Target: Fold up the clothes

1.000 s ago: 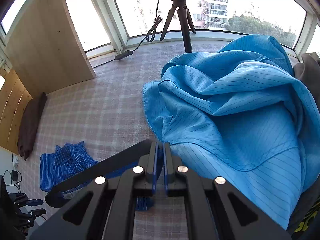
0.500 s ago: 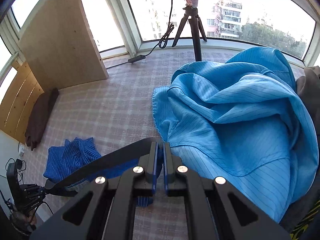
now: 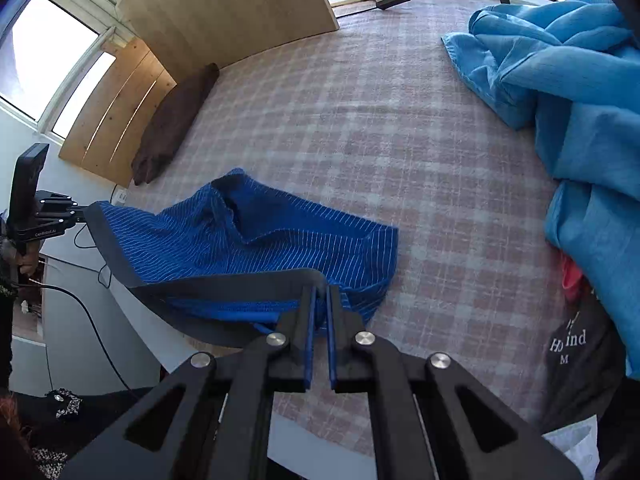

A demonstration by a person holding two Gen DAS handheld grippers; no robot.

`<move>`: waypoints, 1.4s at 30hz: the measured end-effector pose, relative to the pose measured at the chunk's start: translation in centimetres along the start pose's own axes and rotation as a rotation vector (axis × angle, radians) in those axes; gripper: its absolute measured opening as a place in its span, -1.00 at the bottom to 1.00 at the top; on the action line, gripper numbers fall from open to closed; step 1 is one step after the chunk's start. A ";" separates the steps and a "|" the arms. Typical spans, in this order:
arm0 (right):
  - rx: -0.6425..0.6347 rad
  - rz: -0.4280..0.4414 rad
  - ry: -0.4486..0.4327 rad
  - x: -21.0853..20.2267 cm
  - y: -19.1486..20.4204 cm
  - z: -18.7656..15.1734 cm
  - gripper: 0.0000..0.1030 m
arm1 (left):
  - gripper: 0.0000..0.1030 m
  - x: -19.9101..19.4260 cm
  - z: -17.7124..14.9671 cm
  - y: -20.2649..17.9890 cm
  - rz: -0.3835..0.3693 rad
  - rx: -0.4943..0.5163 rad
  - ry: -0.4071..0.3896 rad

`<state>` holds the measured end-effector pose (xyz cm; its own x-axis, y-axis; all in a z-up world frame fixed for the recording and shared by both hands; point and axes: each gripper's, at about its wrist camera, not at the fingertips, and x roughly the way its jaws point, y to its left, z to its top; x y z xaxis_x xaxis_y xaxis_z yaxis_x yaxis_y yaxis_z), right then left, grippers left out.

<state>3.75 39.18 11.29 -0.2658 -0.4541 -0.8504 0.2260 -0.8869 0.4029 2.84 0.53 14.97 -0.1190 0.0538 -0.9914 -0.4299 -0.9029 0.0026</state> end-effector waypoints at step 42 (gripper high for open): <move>-0.214 -0.095 0.066 4.4 -1.1 10.3 -0.56 | -0.59 6.6 -0.8 -14.7 -0.465 -0.103 -0.305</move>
<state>-7.36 37.27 10.58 -0.2347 -0.3570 -0.9042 0.3984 -0.8837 0.2455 9.06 13.82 8.29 -0.1982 0.5629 -0.8025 -0.4110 -0.7910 -0.4533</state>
